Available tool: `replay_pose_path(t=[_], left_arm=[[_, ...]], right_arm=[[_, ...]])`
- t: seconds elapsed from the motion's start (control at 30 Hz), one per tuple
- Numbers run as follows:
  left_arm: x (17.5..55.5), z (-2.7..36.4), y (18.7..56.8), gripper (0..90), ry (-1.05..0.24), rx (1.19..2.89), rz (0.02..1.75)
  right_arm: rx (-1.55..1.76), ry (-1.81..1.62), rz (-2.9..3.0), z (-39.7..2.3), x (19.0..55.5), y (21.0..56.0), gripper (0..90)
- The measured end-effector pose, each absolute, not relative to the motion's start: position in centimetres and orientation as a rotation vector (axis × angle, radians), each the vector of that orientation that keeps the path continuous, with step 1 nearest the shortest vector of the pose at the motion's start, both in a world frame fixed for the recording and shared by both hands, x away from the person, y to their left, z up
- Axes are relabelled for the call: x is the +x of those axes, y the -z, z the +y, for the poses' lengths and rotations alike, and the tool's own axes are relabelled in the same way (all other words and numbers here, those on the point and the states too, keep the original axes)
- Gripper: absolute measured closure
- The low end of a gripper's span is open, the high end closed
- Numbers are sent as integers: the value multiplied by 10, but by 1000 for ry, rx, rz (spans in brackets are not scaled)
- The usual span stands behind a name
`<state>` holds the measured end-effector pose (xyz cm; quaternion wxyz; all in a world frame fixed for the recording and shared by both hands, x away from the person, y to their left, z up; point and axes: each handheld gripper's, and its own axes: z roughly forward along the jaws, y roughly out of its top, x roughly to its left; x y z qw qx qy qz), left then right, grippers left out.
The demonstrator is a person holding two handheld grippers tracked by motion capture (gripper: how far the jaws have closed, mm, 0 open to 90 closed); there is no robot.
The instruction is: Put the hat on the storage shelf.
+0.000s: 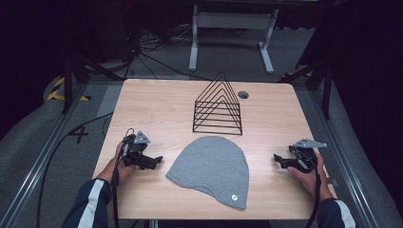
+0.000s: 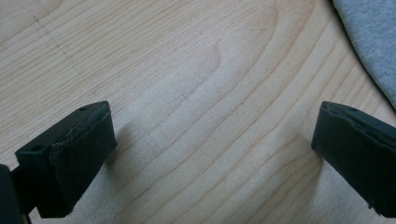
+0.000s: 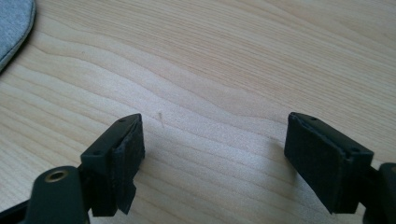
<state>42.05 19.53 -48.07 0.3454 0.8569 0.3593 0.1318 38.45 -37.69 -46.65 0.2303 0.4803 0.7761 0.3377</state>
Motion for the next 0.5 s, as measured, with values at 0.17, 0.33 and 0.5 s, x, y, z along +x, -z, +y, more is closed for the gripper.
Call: replay_pose_path(t=[0.17, 0.33, 0.5], left_arm=[[421, 197, 481, 1, -325, 2241, 882], [420, 198, 478, 53, -307, 2255, 844], [416, 193, 473, 241, -264, 2262, 795]], right_arm=[[1332, -924, 2127, -377, 384, 467, 195], [1343, -902, 2159, -376, 384, 463, 246], [1297, -934, 2189, -370, 379, 461, 444]])
